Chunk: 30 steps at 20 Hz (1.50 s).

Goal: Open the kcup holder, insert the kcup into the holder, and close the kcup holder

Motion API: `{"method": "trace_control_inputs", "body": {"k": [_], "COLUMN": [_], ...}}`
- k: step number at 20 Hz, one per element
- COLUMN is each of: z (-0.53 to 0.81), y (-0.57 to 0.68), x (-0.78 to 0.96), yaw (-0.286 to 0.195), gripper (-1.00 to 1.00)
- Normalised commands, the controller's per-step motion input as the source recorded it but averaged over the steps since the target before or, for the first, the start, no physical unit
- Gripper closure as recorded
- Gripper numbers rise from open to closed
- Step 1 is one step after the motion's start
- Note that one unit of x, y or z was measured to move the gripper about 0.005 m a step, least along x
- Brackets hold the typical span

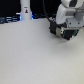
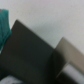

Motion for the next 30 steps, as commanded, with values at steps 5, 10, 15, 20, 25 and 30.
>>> {"method": "trace_control_inputs", "body": {"k": [5, 10, 15, 20, 25, 30], "z": [0.01, 0.01, 0.01, 0.01, 0.01, 0.33], "y": [0.61, 0.6, 0.6, 0.6, 0.57, 0.33], "x": [-0.57, -0.55, -0.55, -0.56, -0.55, -0.25], "yaw": [0.046, 0.047, 0.045, 0.042, 0.052, 0.032], "gripper": [-1.0, -1.0, -1.0, -1.0, -1.0, -1.0]}}
